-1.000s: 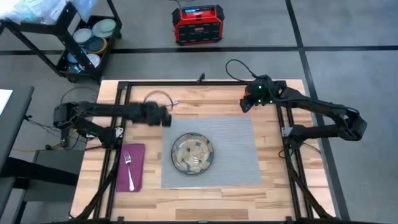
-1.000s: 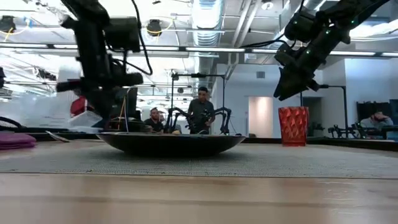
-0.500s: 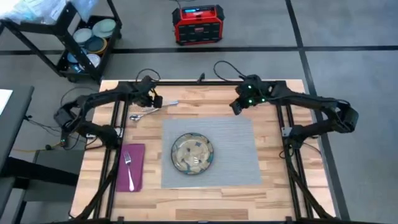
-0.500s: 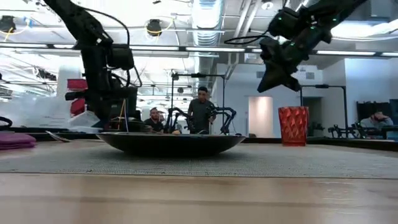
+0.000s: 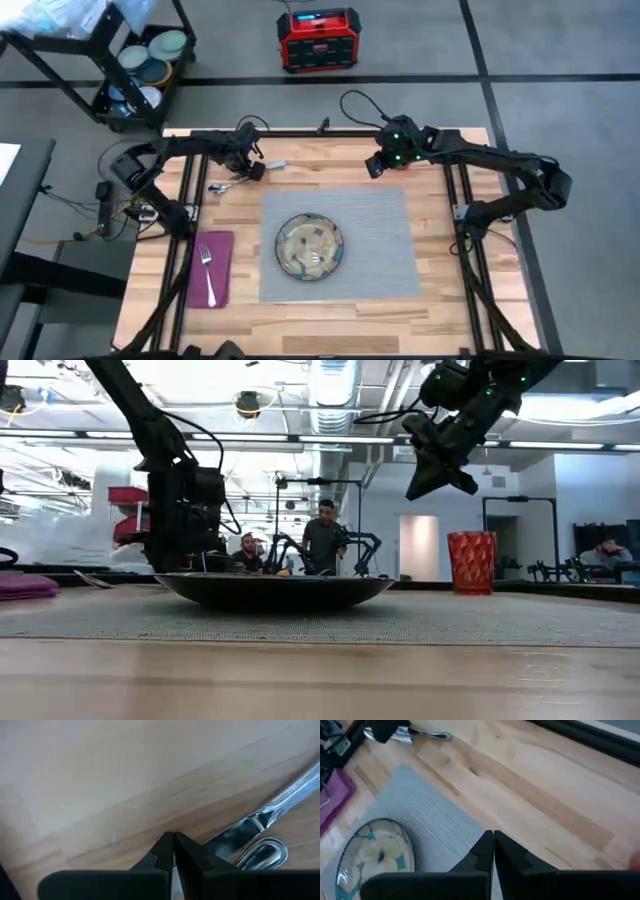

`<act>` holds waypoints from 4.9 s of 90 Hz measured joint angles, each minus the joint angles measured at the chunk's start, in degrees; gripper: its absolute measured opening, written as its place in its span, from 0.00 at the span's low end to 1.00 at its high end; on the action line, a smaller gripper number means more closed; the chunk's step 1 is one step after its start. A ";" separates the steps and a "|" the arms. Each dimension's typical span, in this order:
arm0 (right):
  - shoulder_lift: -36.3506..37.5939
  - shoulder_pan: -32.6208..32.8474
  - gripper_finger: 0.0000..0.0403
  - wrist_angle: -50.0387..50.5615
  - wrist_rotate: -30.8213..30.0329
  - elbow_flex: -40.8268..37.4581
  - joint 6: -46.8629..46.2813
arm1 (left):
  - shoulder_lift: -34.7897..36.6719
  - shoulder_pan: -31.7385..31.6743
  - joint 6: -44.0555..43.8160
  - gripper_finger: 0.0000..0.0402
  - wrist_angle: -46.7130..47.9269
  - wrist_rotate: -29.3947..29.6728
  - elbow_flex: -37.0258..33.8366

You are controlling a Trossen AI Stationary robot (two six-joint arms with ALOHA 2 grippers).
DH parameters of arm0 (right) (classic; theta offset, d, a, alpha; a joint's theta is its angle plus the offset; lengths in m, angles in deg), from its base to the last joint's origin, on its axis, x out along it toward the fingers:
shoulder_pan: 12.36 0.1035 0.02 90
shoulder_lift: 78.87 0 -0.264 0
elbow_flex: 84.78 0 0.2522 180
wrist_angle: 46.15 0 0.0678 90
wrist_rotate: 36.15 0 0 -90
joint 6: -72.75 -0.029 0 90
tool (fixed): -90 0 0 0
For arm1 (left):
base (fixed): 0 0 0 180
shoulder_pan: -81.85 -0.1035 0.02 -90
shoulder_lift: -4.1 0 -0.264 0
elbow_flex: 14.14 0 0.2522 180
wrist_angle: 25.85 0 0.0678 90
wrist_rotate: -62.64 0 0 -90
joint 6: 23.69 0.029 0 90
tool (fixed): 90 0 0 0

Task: Set table place
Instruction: Move the silver knife beside the white floral patterned plate on the gray placemat

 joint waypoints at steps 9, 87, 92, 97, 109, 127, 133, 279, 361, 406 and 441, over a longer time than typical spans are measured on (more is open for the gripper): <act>0.00 0.02 0.00 0.02 -0.15 0.00 0.00 | -0.28 -0.20 2.02 0.00 -0.08 -0.04 1.77; 0.04 0.13 0.00 3.34 -1.15 -0.02 0.39 | 5.67 2.05 3.09 0.00 -7.88 -27.80 2.64; 0.04 0.13 0.00 3.34 -1.15 -0.02 0.46 | 5.57 2.78 3.44 0.00 -7.75 -29.09 2.64; 0.04 0.13 0.00 3.37 -1.15 -0.02 0.46 | 5.12 3.99 3.90 0.00 -8.05 -30.02 2.64; 0.04 0.15 0.00 3.43 -1.15 -0.02 0.48 | 3.14 7.01 3.74 0.00 -6.12 -30.76 2.64; 0.04 1.36 0.00 4.11 -1.15 -0.02 0.52 | 0.93 12.02 4.43 0.00 -1.54 -27.61 2.62; 0.04 1.67 0.00 4.11 -1.15 -0.02 0.57 | 0.95 13.02 4.11 0.00 -1.65 -24.69 2.64; 0.04 2.73 0.00 5.06 -2.46 0.00 1.54 | -11.57 18.21 7.11 0.00 -9.43 -31.67 13.70; 0.04 2.58 0.00 5.00 -2.46 0.00 1.51 | -14.57 22.72 7.09 0.00 -15.87 -33.68 17.75; -19.38 7.67 0.00 -20.87 13.68 0.18 -4.43 | -8.45 18.51 21.93 0.00 19.35 -27.85 30.54; -34.12 9.78 0.00 -21.44 16.67 10.56 -2.60 | 9.36 16.90 18.06 0.00 16.74 -27.52 25.55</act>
